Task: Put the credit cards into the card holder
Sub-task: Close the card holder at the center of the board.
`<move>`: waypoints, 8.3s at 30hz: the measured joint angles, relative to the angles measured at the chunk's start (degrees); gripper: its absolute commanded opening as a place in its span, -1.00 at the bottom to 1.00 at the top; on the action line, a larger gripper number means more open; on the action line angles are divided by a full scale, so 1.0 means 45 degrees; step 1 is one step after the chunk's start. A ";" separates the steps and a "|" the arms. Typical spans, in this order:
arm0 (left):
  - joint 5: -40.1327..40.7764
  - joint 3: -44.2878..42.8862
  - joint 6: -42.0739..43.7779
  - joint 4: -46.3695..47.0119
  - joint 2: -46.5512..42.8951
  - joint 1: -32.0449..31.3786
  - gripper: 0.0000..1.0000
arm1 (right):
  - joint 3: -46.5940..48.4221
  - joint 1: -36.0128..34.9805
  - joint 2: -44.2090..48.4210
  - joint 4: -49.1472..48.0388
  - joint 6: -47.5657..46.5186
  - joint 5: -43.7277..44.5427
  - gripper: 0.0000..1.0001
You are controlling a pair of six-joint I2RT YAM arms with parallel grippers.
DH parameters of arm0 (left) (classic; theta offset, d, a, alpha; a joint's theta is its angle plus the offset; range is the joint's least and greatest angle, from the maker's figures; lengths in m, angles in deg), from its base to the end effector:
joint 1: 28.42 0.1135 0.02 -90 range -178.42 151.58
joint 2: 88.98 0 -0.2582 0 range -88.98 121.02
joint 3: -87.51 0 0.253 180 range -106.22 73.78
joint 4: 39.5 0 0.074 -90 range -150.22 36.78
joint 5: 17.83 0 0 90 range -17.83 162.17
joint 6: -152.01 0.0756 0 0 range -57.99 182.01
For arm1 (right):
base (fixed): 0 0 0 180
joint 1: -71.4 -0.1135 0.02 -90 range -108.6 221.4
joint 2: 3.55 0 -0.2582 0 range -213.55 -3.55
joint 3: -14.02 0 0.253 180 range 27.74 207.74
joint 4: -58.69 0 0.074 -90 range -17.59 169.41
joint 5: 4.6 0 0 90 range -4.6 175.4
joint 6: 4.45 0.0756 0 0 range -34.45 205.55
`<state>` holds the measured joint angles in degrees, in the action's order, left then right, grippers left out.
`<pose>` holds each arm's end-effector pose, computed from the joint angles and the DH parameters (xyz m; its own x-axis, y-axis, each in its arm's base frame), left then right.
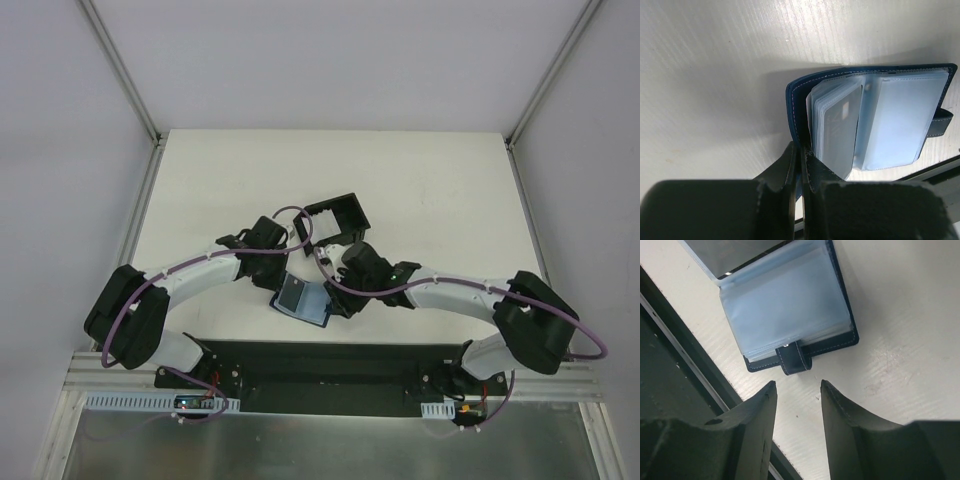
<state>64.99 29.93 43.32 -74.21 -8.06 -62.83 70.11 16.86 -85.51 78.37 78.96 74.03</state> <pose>0.2342 -0.1719 0.1418 -0.8603 0.2039 -0.4673 0.3585 0.8936 -0.2700 0.1708 0.2654 0.1530 -0.3106 -0.6300 -0.7118 -0.9203 0.3866 0.0594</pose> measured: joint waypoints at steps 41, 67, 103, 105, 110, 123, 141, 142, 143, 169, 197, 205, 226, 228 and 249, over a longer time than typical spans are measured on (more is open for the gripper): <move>0.0767 -0.0034 -0.0743 -0.0471 0.0185 0.0092 -1.00 | -0.1617 -0.0612 -0.1190 -0.4634 0.0257 -0.0194 -0.56; -0.3084 -0.0627 -0.1413 -0.0272 -0.0180 0.0248 -0.97 | -0.3444 -0.0665 -0.1447 -1.0083 0.2064 -0.1982 -0.86; -0.2293 -0.0291 -0.3429 0.0563 -0.1161 0.0228 -1.00 | 0.2764 -0.1583 -0.2463 0.2385 0.3750 0.3147 -0.57; -0.2288 -0.0291 -0.3429 0.0554 -0.1161 0.0228 -1.00 | 0.2914 -0.1608 -0.2497 0.2259 0.3895 0.3152 -0.55; -0.2273 -0.0291 -0.3434 0.0549 -0.1180 0.0228 -1.00 | 0.3317 -0.1617 -0.2968 0.1831 0.4299 0.3327 -0.54; -0.1948 -0.0121 -0.3667 0.0505 -0.1443 0.0223 -1.00 | 0.3410 -0.1656 -0.3385 0.2123 0.5275 0.5736 -0.51; -0.1428 -0.0151 -0.3594 0.0165 -0.1418 0.0223 -1.00 | 0.2380 -0.1282 -0.2817 0.2341 0.6955 0.6222 -0.56; -0.1331 -0.0151 -0.3580 0.0146 -0.1413 0.0223 -1.00 | 0.2273 -0.1248 -0.2730 0.2297 0.7033 0.6159 -0.56; -0.1282 -0.0151 -0.3565 0.0112 -0.1413 0.0223 -1.00 | 0.2171 -0.1219 -0.2633 0.2283 0.7106 0.6096 -0.55; -0.2011 -0.1375 -0.2934 -0.0355 -0.0962 -0.0214 -0.59 | 0.1729 -0.1098 -0.2288 0.2540 0.7606 0.5926 -0.79; -0.1064 0.1545 -0.3517 0.1229 -0.3667 0.2055 0.38 | 0.1209 -0.0646 -0.1953 0.1943 0.8053 0.5192 -0.76; -0.2754 0.2652 -0.3473 0.2846 -0.2429 0.2657 0.42 | 0.1209 -0.0583 -0.1953 0.1923 0.8034 0.5047 -0.75; -0.7461 0.4289 -0.4070 0.9097 0.0418 0.4085 0.02 | 0.1209 -0.0500 -0.2021 0.1889 0.7985 0.4838 -0.73; -0.7456 0.4405 -0.4177 0.8966 0.0165 0.4080 -0.02 | 0.1209 -0.0491 -0.2040 0.1889 0.7985 0.4813 -0.73; -0.6717 0.2788 -0.5027 0.8218 -0.0641 0.0699 -0.19 | 0.0860 -0.0427 -0.1773 0.1496 0.8150 0.4770 -0.71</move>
<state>34.77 42.47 20.69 -37.23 -10.94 -59.69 73.98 14.93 -93.48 85.10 115.64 95.49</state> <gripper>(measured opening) 0.424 0.136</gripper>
